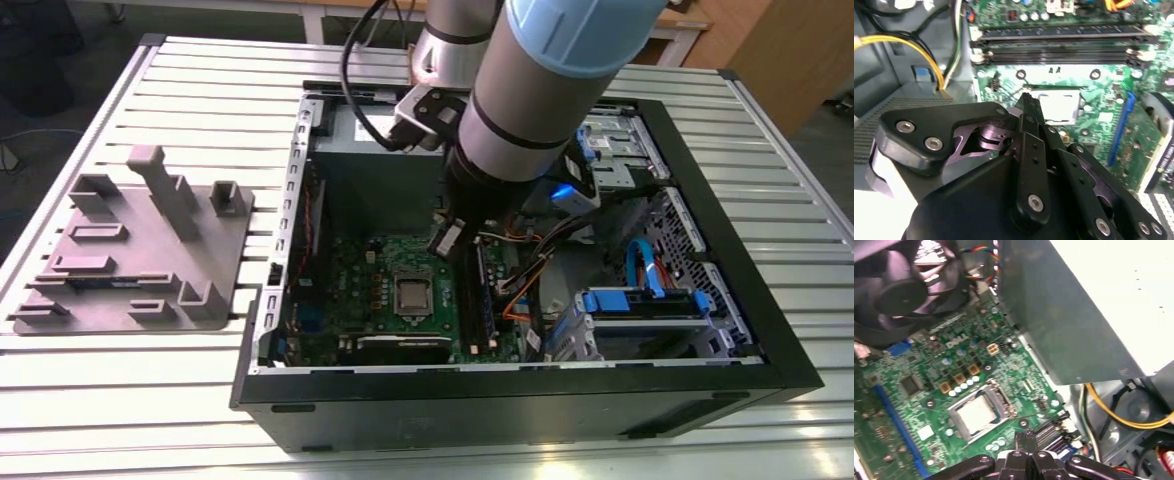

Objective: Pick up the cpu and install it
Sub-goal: 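Install the first cpu locking lever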

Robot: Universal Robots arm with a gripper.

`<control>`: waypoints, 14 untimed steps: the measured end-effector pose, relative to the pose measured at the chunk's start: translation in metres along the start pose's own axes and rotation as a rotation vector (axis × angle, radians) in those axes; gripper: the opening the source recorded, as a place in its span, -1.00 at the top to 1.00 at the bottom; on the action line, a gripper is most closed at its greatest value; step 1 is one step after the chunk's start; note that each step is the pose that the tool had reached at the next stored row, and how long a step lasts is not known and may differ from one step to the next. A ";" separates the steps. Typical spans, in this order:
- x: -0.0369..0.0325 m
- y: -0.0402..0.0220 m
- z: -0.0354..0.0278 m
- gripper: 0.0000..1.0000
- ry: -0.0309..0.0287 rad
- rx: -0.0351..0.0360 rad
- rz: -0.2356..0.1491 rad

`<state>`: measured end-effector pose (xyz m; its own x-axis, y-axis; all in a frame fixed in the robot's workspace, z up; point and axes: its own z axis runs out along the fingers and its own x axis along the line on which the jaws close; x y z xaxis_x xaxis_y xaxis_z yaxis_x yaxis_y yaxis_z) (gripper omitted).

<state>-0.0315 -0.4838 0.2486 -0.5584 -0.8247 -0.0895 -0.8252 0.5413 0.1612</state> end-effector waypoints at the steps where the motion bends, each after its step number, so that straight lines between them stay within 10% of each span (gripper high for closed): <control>1: -0.0037 0.0005 0.0010 0.80 -0.0001 0.0000 0.000; 14: -0.0193 0.0024 0.0107 0.80 -0.0001 0.0000 0.000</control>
<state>-0.0236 -0.4648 0.2402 -0.5585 -0.8247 -0.0897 -0.8252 0.5413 0.1612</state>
